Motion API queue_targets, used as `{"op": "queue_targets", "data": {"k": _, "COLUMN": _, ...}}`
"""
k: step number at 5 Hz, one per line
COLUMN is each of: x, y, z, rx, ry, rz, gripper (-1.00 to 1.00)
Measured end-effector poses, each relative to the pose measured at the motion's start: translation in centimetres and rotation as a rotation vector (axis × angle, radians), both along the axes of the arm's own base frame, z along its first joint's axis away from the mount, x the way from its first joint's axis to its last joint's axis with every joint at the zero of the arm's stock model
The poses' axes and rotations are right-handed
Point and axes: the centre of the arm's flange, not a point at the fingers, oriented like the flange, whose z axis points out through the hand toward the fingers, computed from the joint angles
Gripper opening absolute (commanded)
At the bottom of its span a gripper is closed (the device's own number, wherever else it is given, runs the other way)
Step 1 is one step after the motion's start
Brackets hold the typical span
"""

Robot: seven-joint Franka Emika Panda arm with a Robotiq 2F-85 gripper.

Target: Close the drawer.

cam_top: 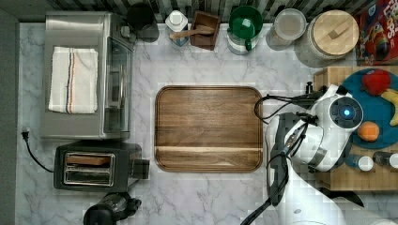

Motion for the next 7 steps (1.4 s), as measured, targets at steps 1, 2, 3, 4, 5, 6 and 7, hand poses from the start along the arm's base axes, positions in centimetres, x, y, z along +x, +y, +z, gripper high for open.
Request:
{"op": "queue_targets", "data": {"k": 1, "x": 0.0, "y": -0.03, "z": 0.04, "rx": -0.002, "ry": -0.003, "rz": -0.013, "gripper": -1.0}}
{"op": "queue_targets", "data": {"k": 2, "x": 0.05, "y": 0.09, "z": 0.03, "rx": -0.001, "ry": -0.002, "rz": -0.011, "gripper": -1.0}}
{"op": "queue_targets", "data": {"k": 3, "x": 0.06, "y": 0.05, "z": 0.01, "rx": -0.001, "ry": -0.004, "rz": -0.013, "gripper": -1.0}}
{"op": "queue_targets", "data": {"k": 4, "x": 0.05, "y": 0.06, "z": 0.0, "rx": -0.003, "ry": -0.002, "rz": -0.011, "gripper": -1.0}}
{"op": "queue_targets", "data": {"k": 5, "x": 0.02, "y": 0.04, "z": 0.06, "rx": 0.0, "ry": -0.002, "rz": -0.015, "gripper": -1.0}}
{"op": "queue_targets", "data": {"k": 6, "x": 0.06, "y": 0.09, "z": 0.04, "rx": -0.003, "ry": -0.001, "rz": -0.013, "gripper": -1.0}}
{"op": "queue_targets", "data": {"k": 7, "x": 0.06, "y": 0.13, "z": 0.05, "rx": -0.005, "ry": 0.001, "rz": -0.012, "gripper": -1.0}}
